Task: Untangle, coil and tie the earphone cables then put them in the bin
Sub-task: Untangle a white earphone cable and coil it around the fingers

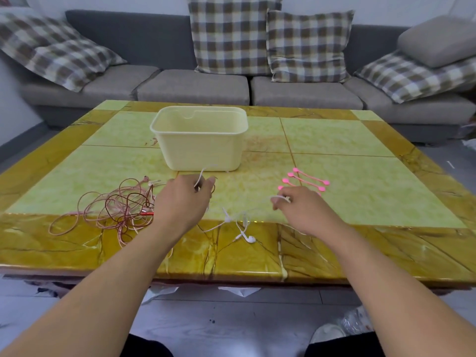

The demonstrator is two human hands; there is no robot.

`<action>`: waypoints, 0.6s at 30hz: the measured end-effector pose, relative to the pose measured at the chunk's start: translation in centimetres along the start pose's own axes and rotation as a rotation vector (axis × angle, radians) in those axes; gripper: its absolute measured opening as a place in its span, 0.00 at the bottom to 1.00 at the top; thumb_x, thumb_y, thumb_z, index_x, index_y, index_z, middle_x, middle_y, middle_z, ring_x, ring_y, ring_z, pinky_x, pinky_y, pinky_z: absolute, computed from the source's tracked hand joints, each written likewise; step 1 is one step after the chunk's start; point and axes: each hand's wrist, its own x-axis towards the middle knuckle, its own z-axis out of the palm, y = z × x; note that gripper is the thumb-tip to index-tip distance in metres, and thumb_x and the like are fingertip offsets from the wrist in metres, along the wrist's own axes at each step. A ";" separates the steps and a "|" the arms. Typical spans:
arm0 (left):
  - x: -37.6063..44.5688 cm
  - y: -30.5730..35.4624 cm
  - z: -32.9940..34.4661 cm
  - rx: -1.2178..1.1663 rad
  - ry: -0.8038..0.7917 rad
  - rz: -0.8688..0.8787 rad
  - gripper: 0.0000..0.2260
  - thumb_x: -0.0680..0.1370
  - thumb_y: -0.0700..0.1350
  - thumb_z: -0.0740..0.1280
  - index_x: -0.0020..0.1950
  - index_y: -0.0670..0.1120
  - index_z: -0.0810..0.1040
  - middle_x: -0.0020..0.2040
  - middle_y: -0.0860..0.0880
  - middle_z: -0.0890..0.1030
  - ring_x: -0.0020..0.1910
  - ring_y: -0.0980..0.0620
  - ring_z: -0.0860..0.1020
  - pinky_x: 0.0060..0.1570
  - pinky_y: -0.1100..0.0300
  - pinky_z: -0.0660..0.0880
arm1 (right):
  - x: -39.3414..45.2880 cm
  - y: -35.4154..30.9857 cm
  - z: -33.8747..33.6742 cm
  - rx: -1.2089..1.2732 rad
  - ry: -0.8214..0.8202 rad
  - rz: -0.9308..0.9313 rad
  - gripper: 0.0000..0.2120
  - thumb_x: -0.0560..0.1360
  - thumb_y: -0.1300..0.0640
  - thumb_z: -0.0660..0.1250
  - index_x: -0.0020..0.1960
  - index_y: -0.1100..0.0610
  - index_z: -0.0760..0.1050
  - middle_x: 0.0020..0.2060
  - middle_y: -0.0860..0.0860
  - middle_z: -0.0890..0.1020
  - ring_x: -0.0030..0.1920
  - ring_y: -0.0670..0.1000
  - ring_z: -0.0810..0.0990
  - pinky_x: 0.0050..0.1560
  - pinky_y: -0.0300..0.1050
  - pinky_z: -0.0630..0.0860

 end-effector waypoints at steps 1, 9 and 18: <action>0.2 -0.1 0.1 0.040 0.034 -0.005 0.18 0.80 0.59 0.63 0.35 0.51 0.78 0.31 0.51 0.79 0.38 0.45 0.79 0.39 0.53 0.76 | -0.1 0.0 -0.6 0.130 0.086 -0.029 0.11 0.82 0.50 0.64 0.43 0.48 0.80 0.50 0.48 0.84 0.46 0.53 0.82 0.46 0.46 0.76; 0.3 -0.1 0.7 0.131 -0.007 -0.011 0.17 0.80 0.60 0.64 0.36 0.52 0.75 0.34 0.50 0.78 0.41 0.43 0.77 0.37 0.55 0.69 | -0.9 -1.6 -2.5 1.325 0.317 -0.060 0.19 0.79 0.65 0.58 0.33 0.55 0.77 0.41 0.60 0.84 0.44 0.60 0.84 0.52 0.59 0.81; 0.5 0.0 0.5 0.193 -0.090 -0.056 0.27 0.80 0.66 0.60 0.33 0.47 0.81 0.32 0.48 0.81 0.40 0.43 0.80 0.44 0.52 0.77 | -1.0 -0.2 -3.4 1.095 0.284 0.156 0.11 0.80 0.62 0.61 0.39 0.56 0.71 0.26 0.51 0.60 0.23 0.48 0.60 0.21 0.38 0.55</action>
